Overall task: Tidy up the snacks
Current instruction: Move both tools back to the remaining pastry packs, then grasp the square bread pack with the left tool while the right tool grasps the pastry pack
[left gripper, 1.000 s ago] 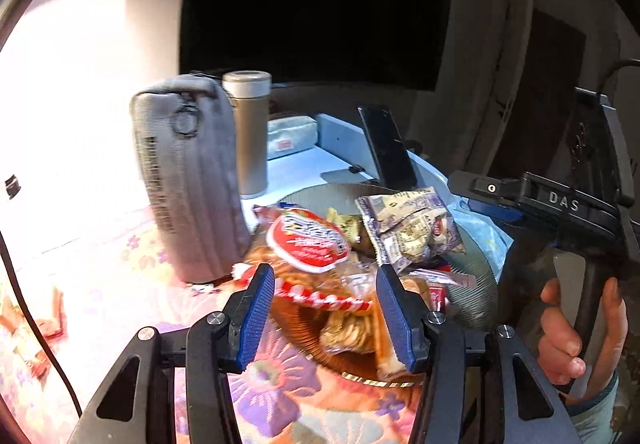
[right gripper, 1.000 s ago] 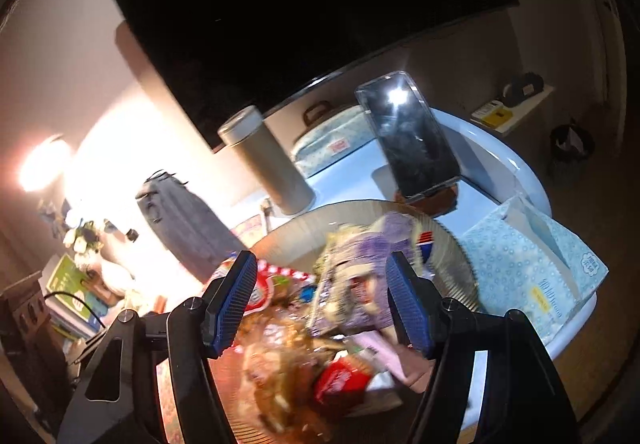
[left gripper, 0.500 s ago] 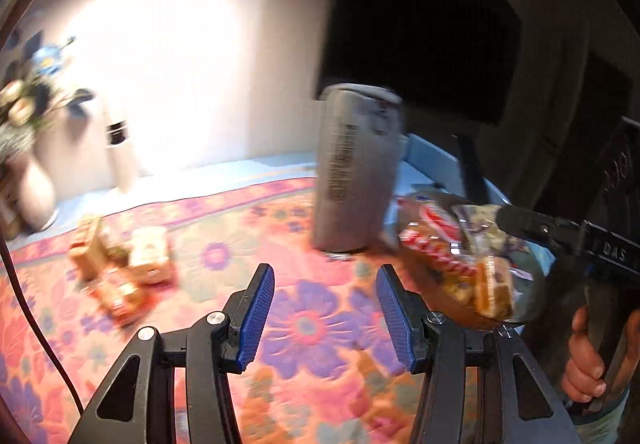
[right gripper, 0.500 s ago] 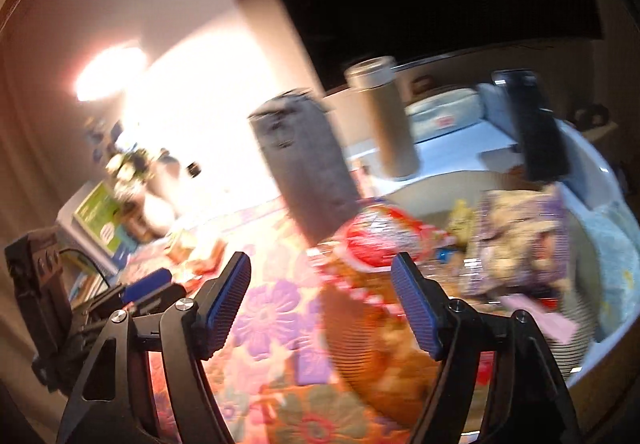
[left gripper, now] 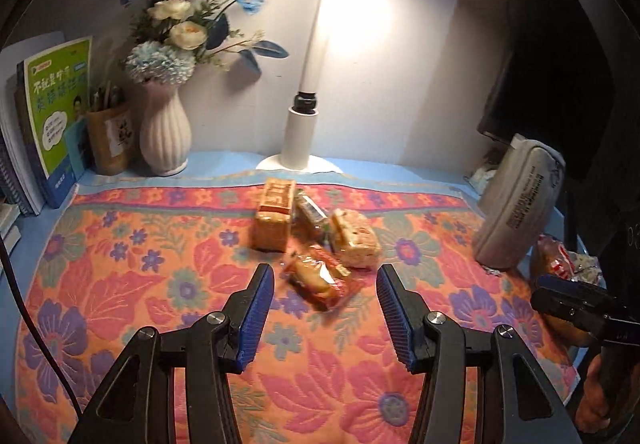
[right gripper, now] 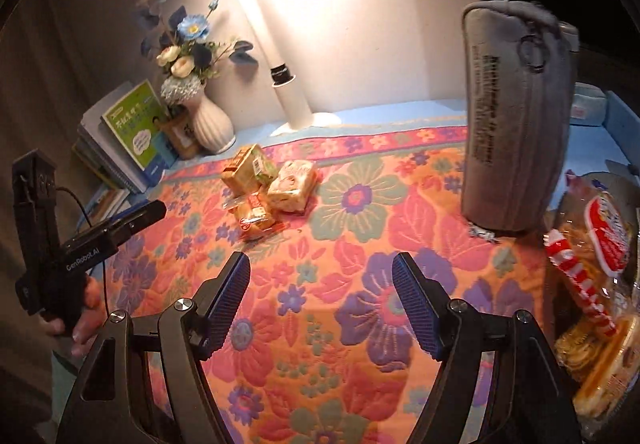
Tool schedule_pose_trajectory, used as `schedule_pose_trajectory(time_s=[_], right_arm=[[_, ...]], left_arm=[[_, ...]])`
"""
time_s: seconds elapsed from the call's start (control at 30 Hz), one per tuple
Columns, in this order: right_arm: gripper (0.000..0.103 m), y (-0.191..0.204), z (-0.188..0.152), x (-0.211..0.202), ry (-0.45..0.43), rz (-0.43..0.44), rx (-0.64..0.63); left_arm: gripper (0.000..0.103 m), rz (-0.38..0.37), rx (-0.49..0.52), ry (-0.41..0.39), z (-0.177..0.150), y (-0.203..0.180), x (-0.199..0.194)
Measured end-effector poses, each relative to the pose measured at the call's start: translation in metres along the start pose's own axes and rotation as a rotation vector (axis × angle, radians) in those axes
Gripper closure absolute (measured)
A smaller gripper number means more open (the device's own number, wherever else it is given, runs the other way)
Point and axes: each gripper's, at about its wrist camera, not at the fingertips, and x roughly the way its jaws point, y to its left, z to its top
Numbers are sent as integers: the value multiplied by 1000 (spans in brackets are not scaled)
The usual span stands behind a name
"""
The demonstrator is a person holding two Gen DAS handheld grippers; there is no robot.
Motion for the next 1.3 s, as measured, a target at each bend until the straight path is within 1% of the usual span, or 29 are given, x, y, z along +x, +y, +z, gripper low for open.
schedule_pose_trajectory(time_s=[0.17, 0.33, 0.43, 0.53, 0.63, 0.73, 0.9, 0.93, 0.97, 1.0, 1.03, 1.07, 1.2, 1.3], right_arm=[[30, 17, 15, 48, 79, 14, -22], [30, 24, 29, 89, 135, 2, -32], [30, 26, 41, 110, 144, -9, -40], [30, 25, 52, 128, 141, -17, -34], [30, 22, 60, 147, 138, -31, -27], [30, 21, 66, 163, 136, -38, -25], [30, 24, 65, 181, 120, -69, -61], [33, 25, 64, 184, 115, -79, -68], [40, 24, 61, 188, 115, -93, -77], [45, 23, 59, 191, 121, -97, -82], [52, 22, 56, 195, 129, -104, -85], [54, 20, 54, 196, 122, -104, -85], [55, 18, 53, 188, 107, -119, -90], [55, 16, 48, 179, 115, -124, -82]], left_arm=[[52, 23, -39, 57, 8, 31, 30], [52, 27, -31, 110, 20, 37, 65], [52, 27, -18, 139, 31, 35, 91], [52, 46, -10, 154, 40, 33, 117], [52, 58, -21, 167, 44, 36, 140], [52, 46, -49, 170, 43, 42, 156], [52, 46, -50, 160, 39, 46, 167], [54, 44, -47, 155, 39, 46, 167], [56, 43, -44, 151, 39, 46, 167], [60, 39, -40, 148, 38, 45, 168], [64, 33, -36, 145, 37, 45, 169], [66, 36, -27, 143, 37, 43, 169], [67, 71, 5, 123, 33, 37, 164], [68, 80, 2, 119, 30, 38, 155]])
